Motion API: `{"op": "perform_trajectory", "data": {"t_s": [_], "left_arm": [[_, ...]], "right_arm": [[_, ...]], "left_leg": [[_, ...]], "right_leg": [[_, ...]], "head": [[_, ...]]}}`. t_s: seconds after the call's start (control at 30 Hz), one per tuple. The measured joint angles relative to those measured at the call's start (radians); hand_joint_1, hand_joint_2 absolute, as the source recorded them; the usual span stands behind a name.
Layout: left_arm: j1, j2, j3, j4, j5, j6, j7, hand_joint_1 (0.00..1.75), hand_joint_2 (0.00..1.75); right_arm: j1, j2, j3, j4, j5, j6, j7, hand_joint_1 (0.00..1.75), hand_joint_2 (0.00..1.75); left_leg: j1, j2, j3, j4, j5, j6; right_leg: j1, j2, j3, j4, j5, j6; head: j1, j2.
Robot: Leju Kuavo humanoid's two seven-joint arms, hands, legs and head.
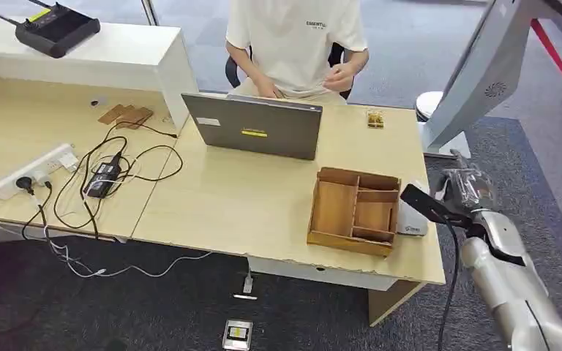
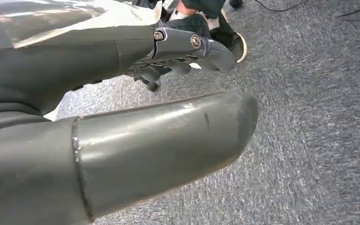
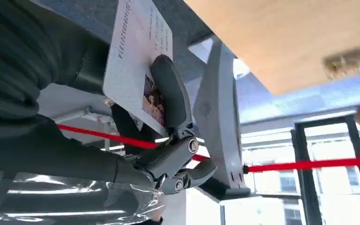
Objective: Pass the card to the sensor for recognition and then transmit it.
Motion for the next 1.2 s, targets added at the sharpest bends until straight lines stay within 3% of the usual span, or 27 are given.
{"op": "perform_trajectory", "data": {"t_s": [0.27, 0.47, 0.6, 0.9, 1.0, 1.2], "left_arm": [[0.000, 0.000, 0.005, 0.000, -0.016, -0.002, -0.017, 0.00, 0.00], [-0.005, -0.003, 0.005, 0.000, -0.058, -0.022, -0.015, 0.00, 0.00], [-0.044, -0.004, -0.001, 0.000, -0.114, -0.054, 0.017, 0.00, 0.00], [-0.109, -0.010, -0.034, -0.004, -0.171, -0.082, 0.051, 0.00, 0.00], [-0.119, -0.012, -0.042, -0.005, -0.186, -0.089, 0.059, 0.00, 0.00], [-0.120, -0.012, -0.043, -0.005, -0.187, -0.091, 0.060, 0.00, 0.00]], "right_arm": [[-0.034, -0.006, -0.029, -0.258, -0.045, 0.067, 0.024, 1.75, 1.75], [-0.085, 0.010, -0.042, -0.384, -0.086, 0.124, 0.003, 1.75, 1.75], [-0.175, 0.079, -0.033, -0.336, -0.106, 0.134, -0.050, 1.75, 1.75], [-0.395, 0.232, 0.011, 0.009, -0.114, 0.100, -0.112, 1.75, 1.75], [-0.423, 0.258, 0.021, 0.088, -0.109, 0.102, -0.108, 1.75, 1.75], [-0.425, 0.260, 0.021, 0.093, -0.109, 0.102, -0.106, 1.75, 1.75]], "left_leg": [[0.000, 0.000, 0.000, 0.000, 0.000, 0.000], [0.000, 0.000, -0.001, 0.000, 0.000, 0.000], [0.000, 0.000, -0.002, 0.000, 0.001, -0.001], [0.001, -0.001, -0.004, 0.000, 0.003, -0.002], [0.002, -0.001, -0.005, 0.000, 0.003, -0.002], [0.002, -0.001, -0.005, 0.000, 0.003, -0.002]], "right_leg": [[0.000, 0.000, -0.001, 0.000, 0.000, 0.000], [0.000, 0.000, -0.001, 0.000, 0.000, 0.000], [0.000, 0.000, -0.003, 0.002, 0.001, -0.001], [0.001, -0.001, -0.005, 0.002, 0.002, -0.002], [0.001, -0.001, -0.005, 0.002, 0.002, -0.002], [0.001, -0.001, -0.005, 0.002, 0.002, -0.002]], "head": [[0.000, 0.000], [0.000, 0.000], [0.000, 0.000], [0.000, 0.000], [0.000, 0.000], [0.000, 0.000]]}}
